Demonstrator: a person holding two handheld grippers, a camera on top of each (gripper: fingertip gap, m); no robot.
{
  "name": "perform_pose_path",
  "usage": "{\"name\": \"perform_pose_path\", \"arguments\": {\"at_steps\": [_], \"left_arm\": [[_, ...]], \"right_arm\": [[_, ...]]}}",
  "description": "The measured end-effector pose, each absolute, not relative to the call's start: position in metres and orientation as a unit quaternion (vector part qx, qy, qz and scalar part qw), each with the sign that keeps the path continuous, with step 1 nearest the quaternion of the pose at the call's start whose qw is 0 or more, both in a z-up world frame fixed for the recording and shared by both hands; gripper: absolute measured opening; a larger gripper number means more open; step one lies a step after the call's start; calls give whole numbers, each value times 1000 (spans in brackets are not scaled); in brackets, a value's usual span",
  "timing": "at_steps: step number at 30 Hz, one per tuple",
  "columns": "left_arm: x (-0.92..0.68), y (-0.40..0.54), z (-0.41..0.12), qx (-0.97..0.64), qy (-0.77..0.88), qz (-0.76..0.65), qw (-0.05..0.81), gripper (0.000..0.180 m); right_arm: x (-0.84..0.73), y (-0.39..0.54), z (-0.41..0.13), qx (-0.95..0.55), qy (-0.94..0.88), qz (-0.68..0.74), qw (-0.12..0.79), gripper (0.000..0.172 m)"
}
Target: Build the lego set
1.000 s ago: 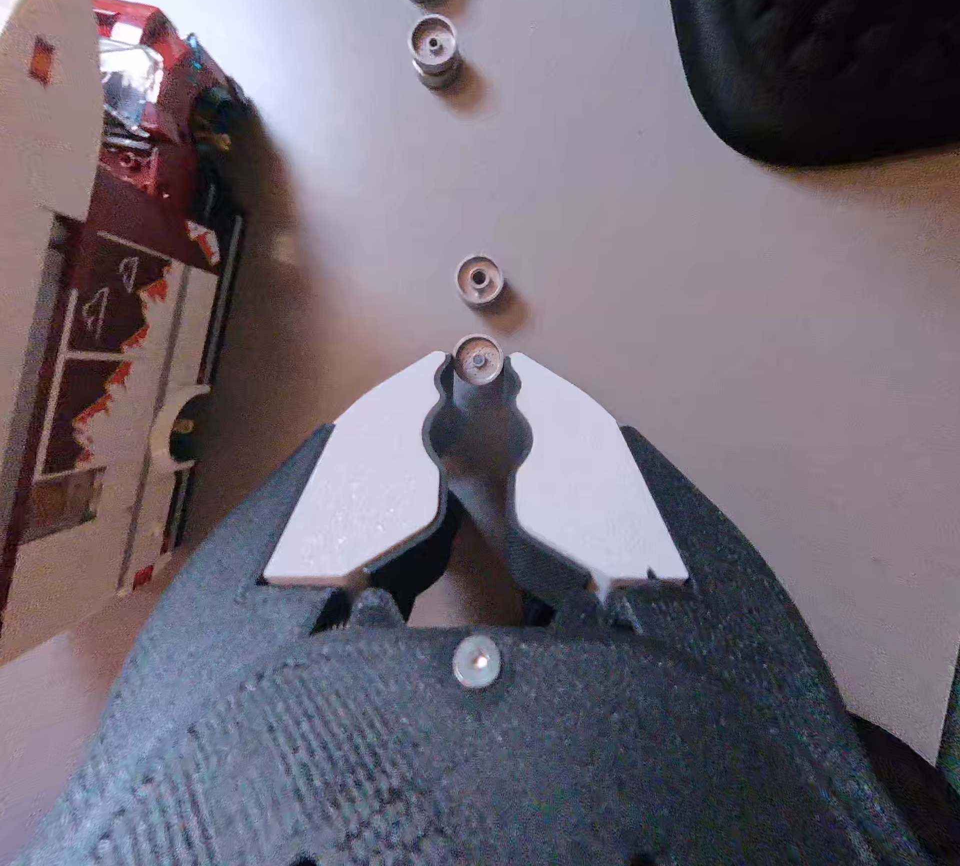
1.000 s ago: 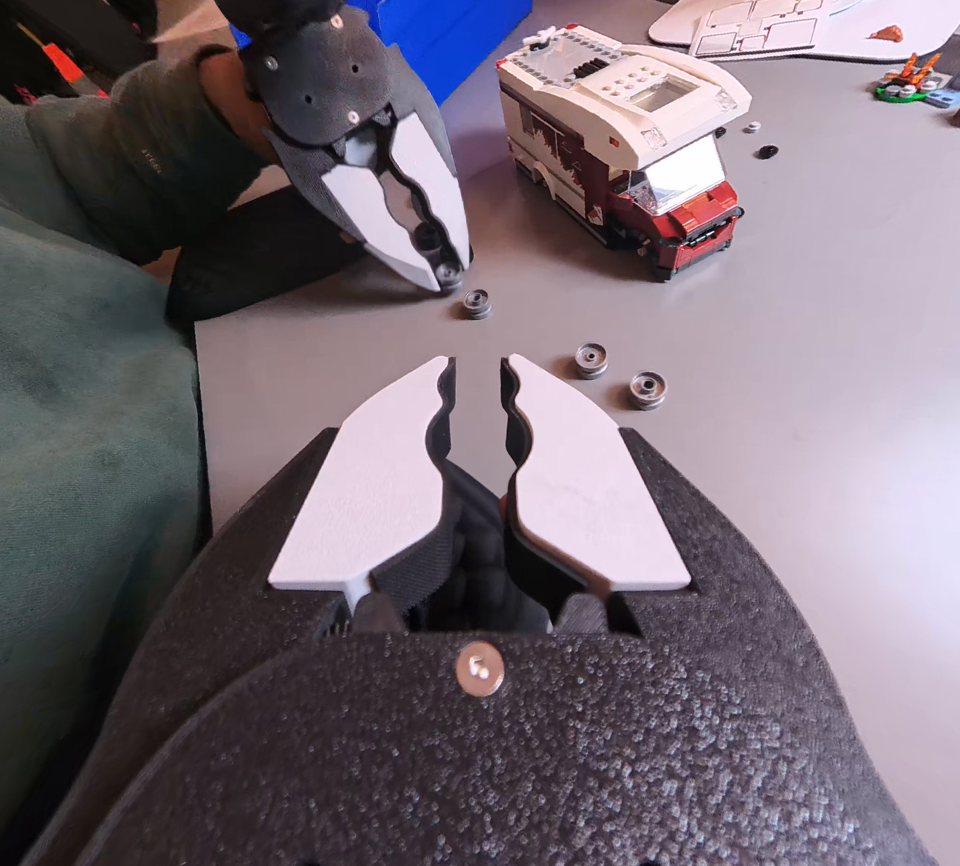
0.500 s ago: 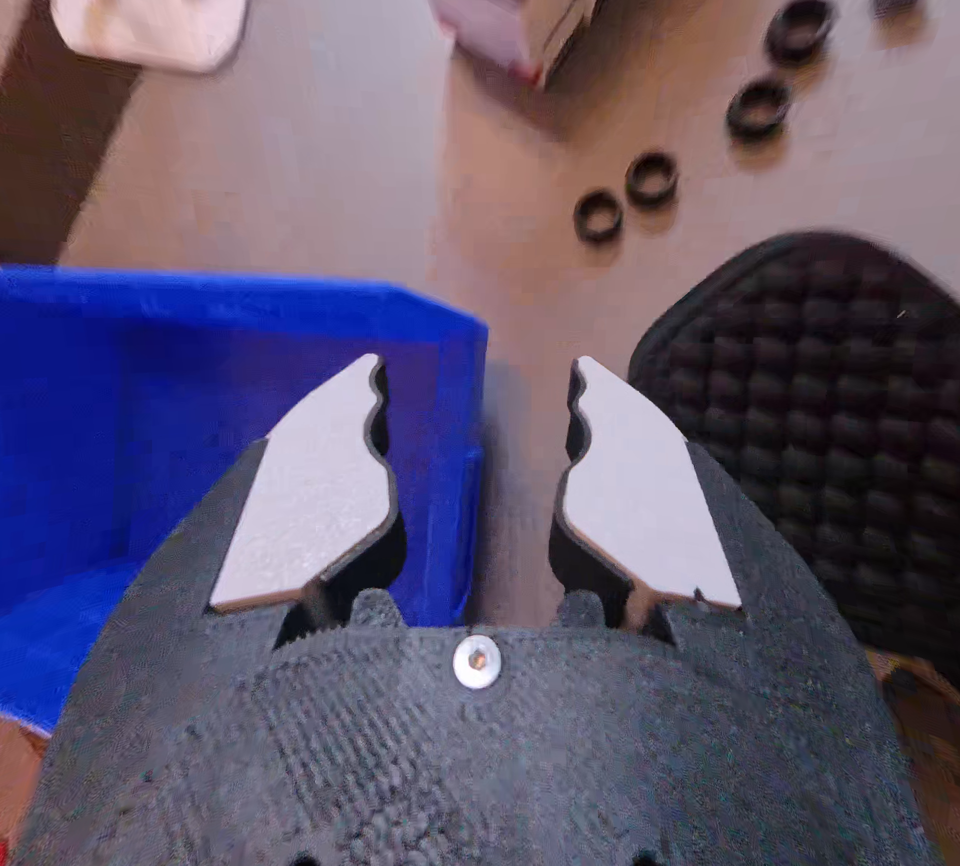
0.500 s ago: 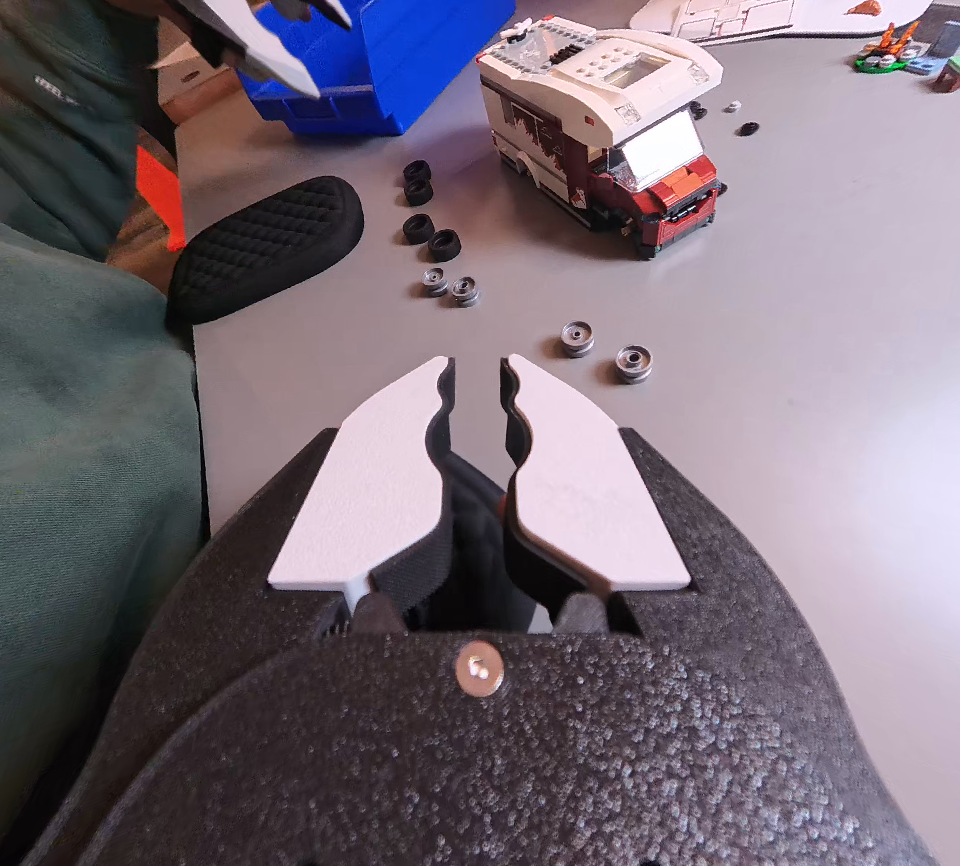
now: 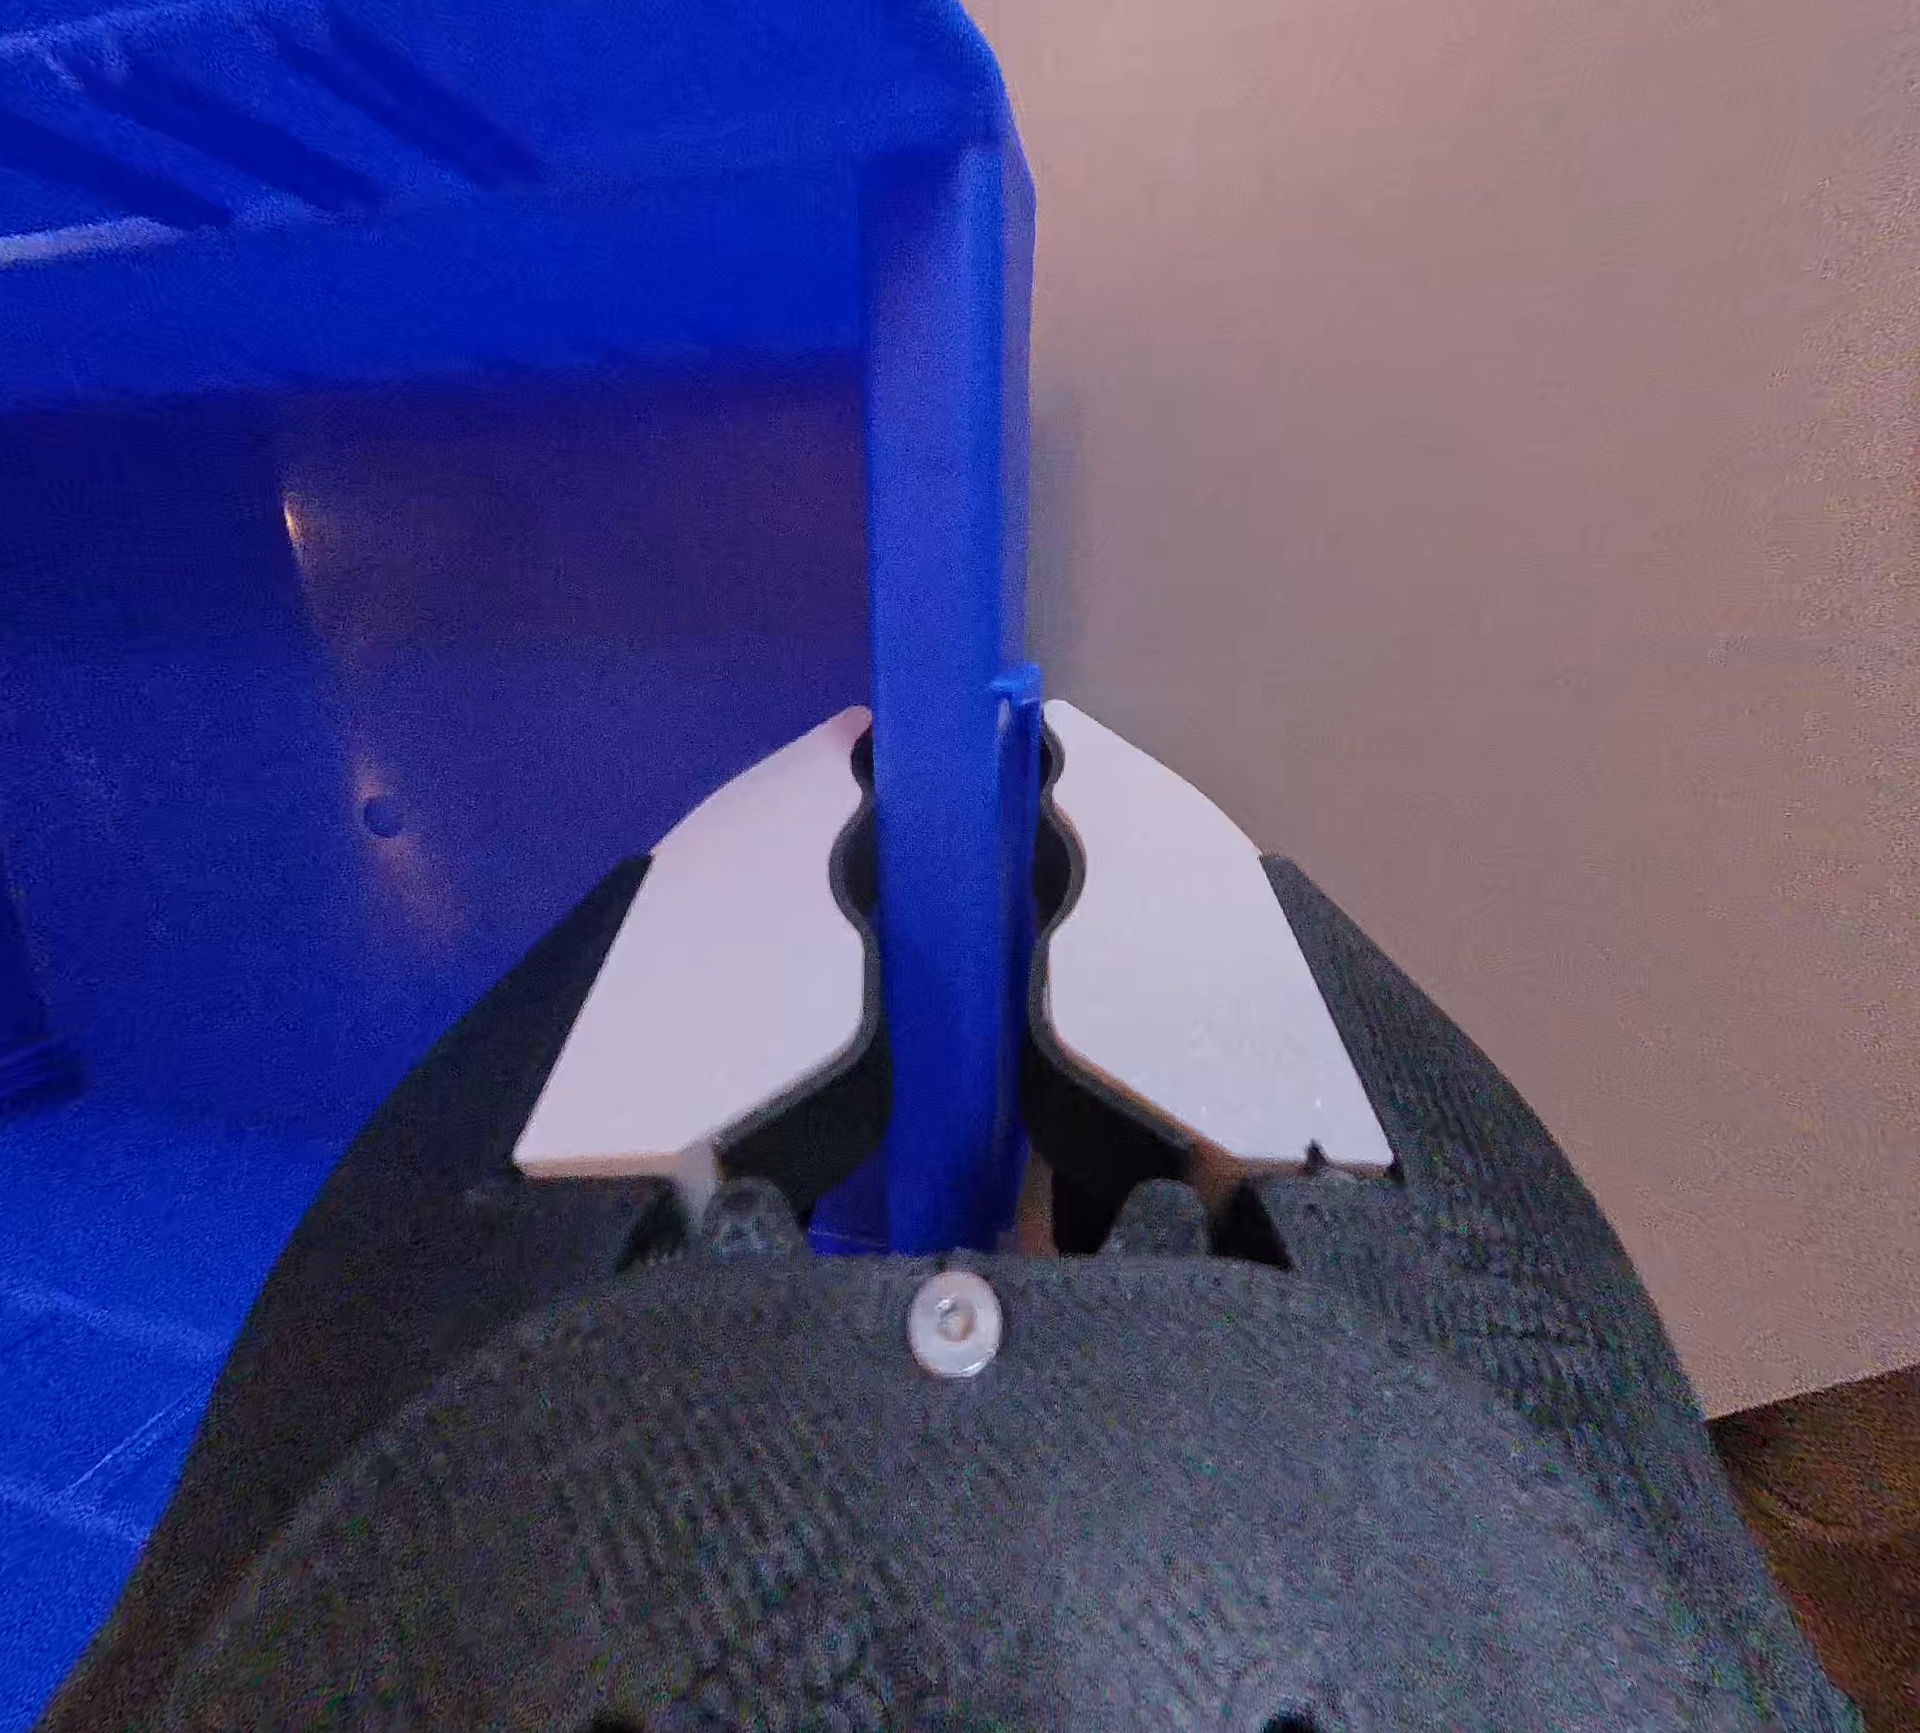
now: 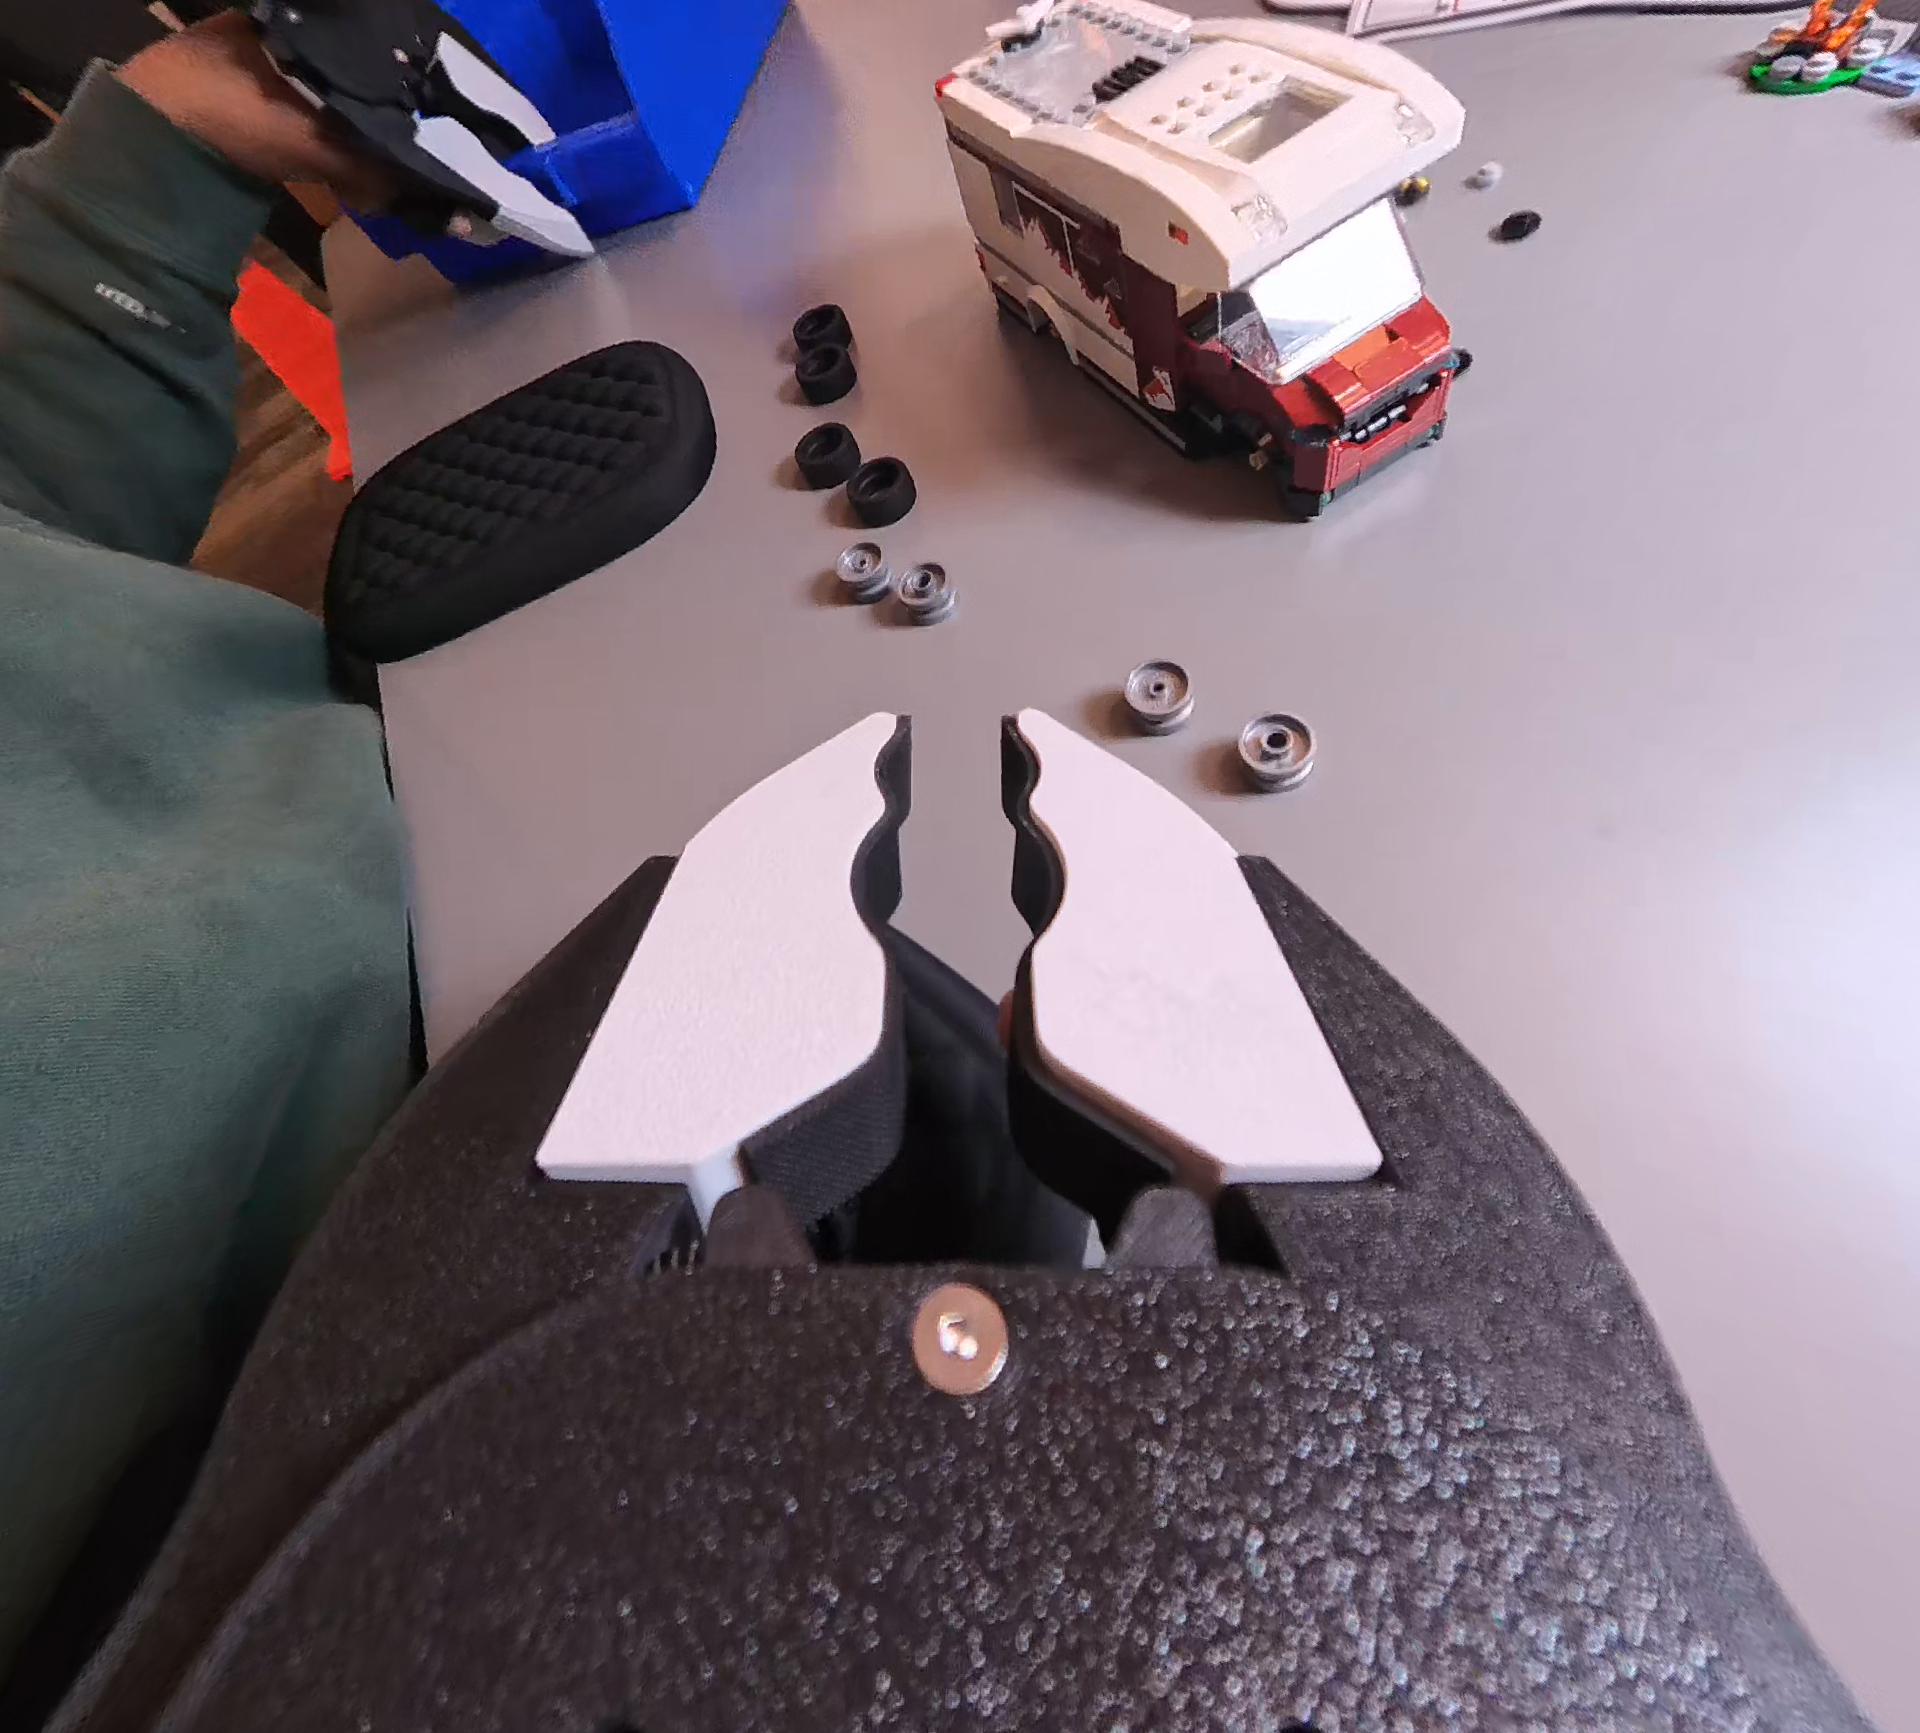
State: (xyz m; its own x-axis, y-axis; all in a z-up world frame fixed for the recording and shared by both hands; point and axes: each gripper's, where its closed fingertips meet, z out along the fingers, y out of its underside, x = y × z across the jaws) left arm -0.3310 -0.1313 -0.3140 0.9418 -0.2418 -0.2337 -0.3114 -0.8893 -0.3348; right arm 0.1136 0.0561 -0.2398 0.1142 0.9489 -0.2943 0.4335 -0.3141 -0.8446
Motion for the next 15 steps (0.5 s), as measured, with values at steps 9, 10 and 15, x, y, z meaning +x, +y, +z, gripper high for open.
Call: {"name": "perform_pose_path", "arguments": {"at_steps": [9,10,15], "left_arm": [[-392,-92,-312,-946,225,98,212,29],[-395,-90,-308,-945,223,106,217,36],[-324,-64,-233,-884,217,74,408,36]], "right_arm": [[83,42,-236,-666,-537,427,291,16],[83,40,-236,-667,-538,425,291,16],[81,37,-245,-669,-547,402,304,16]]}}
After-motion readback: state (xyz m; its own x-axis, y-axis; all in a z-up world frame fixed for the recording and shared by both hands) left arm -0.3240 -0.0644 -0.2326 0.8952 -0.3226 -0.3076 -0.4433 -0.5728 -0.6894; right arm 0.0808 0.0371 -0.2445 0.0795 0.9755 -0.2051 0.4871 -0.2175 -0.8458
